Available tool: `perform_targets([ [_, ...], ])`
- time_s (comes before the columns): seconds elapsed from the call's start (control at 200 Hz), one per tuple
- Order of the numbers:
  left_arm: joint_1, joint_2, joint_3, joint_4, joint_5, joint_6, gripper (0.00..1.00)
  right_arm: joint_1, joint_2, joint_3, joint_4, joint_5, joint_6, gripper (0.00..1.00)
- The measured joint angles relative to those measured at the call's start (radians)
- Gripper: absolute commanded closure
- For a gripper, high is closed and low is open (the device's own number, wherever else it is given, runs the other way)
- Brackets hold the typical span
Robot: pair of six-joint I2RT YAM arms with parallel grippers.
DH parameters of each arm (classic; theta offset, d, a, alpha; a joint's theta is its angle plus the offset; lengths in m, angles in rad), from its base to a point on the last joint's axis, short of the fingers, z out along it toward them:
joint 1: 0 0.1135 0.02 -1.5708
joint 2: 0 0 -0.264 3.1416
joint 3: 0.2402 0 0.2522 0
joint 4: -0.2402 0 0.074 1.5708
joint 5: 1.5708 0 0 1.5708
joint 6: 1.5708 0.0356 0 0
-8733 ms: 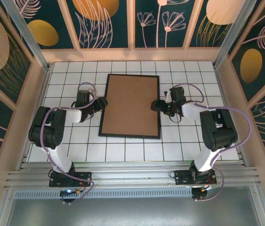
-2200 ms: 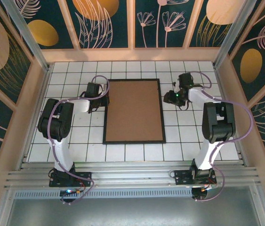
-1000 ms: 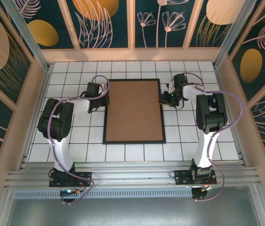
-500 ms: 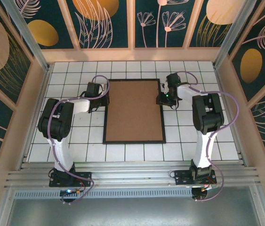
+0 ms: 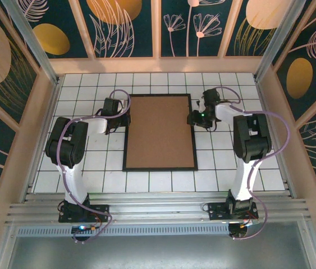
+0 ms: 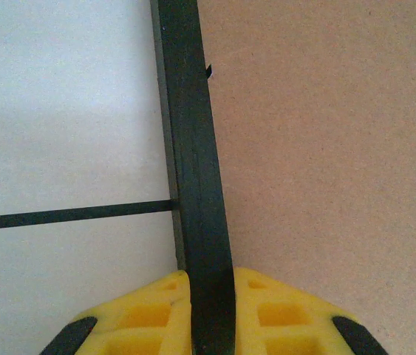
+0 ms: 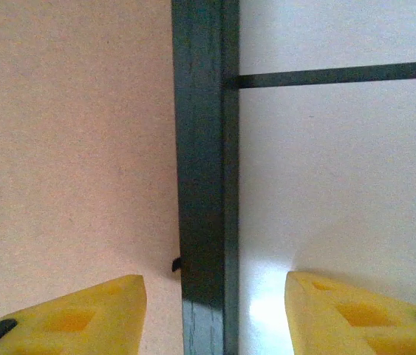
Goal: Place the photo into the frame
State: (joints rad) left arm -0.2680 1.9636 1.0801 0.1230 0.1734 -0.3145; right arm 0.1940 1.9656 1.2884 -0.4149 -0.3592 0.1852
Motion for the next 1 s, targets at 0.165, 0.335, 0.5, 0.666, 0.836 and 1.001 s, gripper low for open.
perform_targets([
  [0.165, 0.0, 0.0, 0.0, 0.0, 0.0, 0.0, 0.83, -0.048, 0.0, -0.001, 0.021, -0.069, 0.005, 0.59],
  [0.335, 0.0, 0.0, 0.0, 0.0, 0.0, 0.0, 0.83, -0.05, 0.001, -0.001, 0.023, -0.095, 0.003, 0.62],
  [0.5, 0.0, 0.0, 0.0, 0.0, 0.0, 0.0, 0.83, -0.05, 0.02, 0.003, 0.023, -0.099, 0.003, 0.64],
  [0.666, 0.0, 0.0, 0.0, 0.0, 0.0, 0.0, 0.83, -0.044, 0.037, 0.006, 0.021, -0.097, -0.001, 0.64],
  [0.836, 0.0, 0.0, 0.0, 0.0, 0.0, 0.0, 0.83, -0.035, 0.044, 0.019, 0.016, -0.087, -0.004, 0.64],
  [1.001, 0.0, 0.0, 0.0, 0.0, 0.0, 0.0, 0.84, -0.026, 0.051, 0.034, 0.002, -0.076, -0.004, 0.62],
])
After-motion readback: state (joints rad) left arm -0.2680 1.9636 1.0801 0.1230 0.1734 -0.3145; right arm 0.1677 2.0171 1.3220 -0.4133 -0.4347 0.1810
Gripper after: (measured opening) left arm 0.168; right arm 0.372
